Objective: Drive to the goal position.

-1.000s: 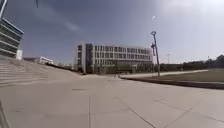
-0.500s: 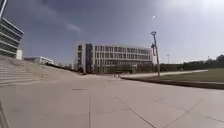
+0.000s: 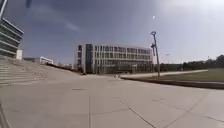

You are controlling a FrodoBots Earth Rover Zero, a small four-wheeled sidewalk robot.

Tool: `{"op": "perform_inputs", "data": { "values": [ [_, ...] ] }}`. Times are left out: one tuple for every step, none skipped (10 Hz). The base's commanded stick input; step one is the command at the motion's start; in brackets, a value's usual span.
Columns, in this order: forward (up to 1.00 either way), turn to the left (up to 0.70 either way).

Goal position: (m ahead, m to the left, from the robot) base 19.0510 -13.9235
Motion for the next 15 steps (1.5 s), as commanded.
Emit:
{"op": "perform_inputs", "data": {
  "values": [
    [0.7, 0.02],
    [0.7, 0.02],
    [0.7, 0.02],
    [0.7, 0.02],
    [0.7, 0.02],
    [0.7, 0.02],
    [0.7, 0.02],
    [0.7, 0.02],
    [0.7, 0.02],
    [0.7, 0.02],
    [0.7, 0.02],
    [0.7, 0.02],
    [0.7, 0.02],
    [0.68, 0.02],
    [0.34, 0.0]
  ]
}}
